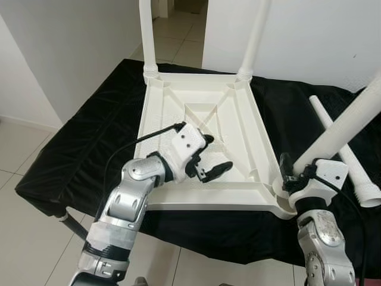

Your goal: Building children table

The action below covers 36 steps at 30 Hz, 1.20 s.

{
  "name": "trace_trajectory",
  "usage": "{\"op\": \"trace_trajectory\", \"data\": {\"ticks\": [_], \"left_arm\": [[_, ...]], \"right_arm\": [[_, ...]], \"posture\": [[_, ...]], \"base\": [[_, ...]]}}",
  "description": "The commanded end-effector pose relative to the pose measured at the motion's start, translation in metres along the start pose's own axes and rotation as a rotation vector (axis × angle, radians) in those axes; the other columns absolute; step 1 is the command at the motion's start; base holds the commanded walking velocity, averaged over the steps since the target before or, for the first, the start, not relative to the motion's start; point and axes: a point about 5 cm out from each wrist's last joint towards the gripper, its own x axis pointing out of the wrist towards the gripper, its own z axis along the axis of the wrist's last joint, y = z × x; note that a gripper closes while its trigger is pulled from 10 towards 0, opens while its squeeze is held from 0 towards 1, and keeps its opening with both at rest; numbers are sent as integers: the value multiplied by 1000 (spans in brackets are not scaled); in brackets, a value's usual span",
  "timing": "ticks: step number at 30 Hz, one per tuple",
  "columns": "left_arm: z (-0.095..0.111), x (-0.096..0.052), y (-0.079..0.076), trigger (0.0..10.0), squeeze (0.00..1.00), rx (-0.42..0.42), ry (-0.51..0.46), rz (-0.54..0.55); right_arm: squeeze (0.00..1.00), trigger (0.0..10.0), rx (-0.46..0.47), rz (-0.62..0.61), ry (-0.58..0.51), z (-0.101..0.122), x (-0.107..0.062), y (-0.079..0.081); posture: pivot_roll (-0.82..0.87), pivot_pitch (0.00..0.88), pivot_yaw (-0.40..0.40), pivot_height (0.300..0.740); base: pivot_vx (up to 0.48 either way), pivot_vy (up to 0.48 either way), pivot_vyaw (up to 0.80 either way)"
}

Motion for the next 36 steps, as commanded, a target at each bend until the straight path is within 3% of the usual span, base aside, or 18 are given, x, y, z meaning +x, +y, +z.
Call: {"op": "trace_trajectory", "data": {"ticks": [1,4,6,12,27,28,29,30,36], "left_arm": [[-6,2,-1,10000,0,-8,39,14],[-9,3,-1,10000,0,-5,59,15],[-22,9,4,10000,0,26,164,45],[-40,19,5,10000,0,13,294,67],[-57,22,6,10000,0,-8,394,51],[-60,21,8,5961,0,-3,421,61],[-64,20,11,1059,0,1,453,72],[-67,20,13,0,0,4,477,84],[-68,16,26,0,0,-6,507,137]], "right_arm": [[0,10000,4,-19,-60,12,6,-1],[0,10000,3,-23,-62,12,8,-1],[0,10000,-3,-40,-80,16,15,-4],[0,10000,-10,-27,-109,20,25,0],[0,10000,3,-25,-116,20,32,6],[0,10000,3,-26,-118,20,33,7],[0,10000,2,-27,-119,21,34,7],[0,10000,1,-29,-121,21,35,7],[0,10000,-3,-36,-125,22,38,6]], "posture": [[-108,0,-22,740],[-105,0,-22,740],[-97,0,-26,740],[-95,0,-26,740],[-92,0,-18,740],[-92,0,-16,740],[-92,0,-15,740],[-92,0,-14,740],[-93,0,-9,740]], "base": [[0,0,0],[0,0,0],[0,0,0],[0,0,0],[0,0,0],[0,0,0],[0,0,0],[0,0,0],[0,0,0]]}}
